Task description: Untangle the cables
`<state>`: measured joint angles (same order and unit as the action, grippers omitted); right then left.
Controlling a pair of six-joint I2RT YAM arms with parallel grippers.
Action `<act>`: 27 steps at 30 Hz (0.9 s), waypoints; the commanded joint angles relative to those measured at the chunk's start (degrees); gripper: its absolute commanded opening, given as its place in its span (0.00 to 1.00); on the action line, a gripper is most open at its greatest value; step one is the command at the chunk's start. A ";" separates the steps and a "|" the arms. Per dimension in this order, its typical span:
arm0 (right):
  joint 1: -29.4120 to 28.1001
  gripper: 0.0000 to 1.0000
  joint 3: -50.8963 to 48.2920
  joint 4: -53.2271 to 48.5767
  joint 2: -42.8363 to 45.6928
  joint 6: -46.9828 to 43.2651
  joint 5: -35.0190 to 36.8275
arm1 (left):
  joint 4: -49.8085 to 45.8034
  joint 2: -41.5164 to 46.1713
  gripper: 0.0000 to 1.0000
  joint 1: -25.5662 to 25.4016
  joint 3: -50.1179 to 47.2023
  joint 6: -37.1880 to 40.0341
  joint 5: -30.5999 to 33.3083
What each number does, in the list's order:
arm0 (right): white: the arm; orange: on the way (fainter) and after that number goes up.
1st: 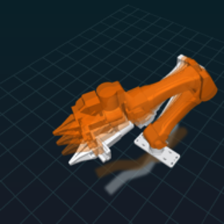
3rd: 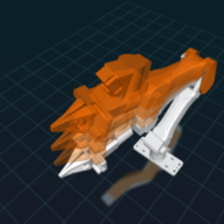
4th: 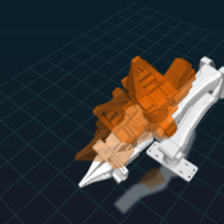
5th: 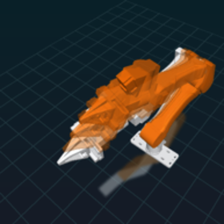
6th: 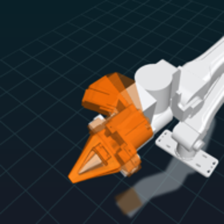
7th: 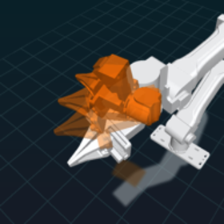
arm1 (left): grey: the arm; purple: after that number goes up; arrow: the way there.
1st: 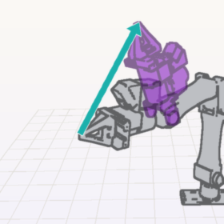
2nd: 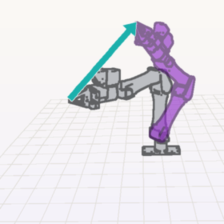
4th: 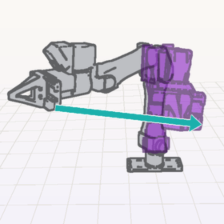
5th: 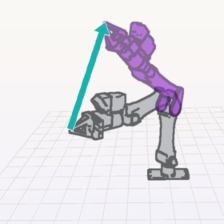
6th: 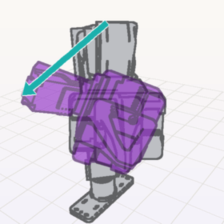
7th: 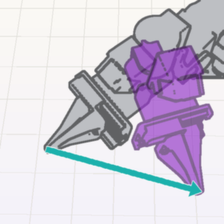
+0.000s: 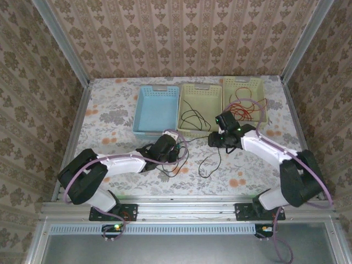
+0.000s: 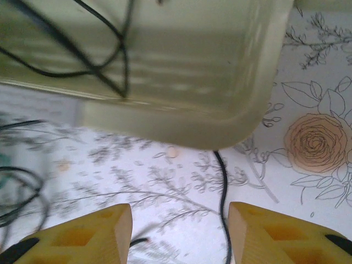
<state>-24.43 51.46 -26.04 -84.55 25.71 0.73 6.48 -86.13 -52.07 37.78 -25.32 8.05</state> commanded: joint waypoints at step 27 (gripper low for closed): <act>3.25 0.00 -9.69 2.50 11.57 7.20 19.79 | 3.61 4.15 0.01 1.82 -3.82 0.65 -4.80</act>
<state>-23.03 42.46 -19.94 -78.72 29.23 13.32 9.47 -83.48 -50.96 34.87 -25.21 3.62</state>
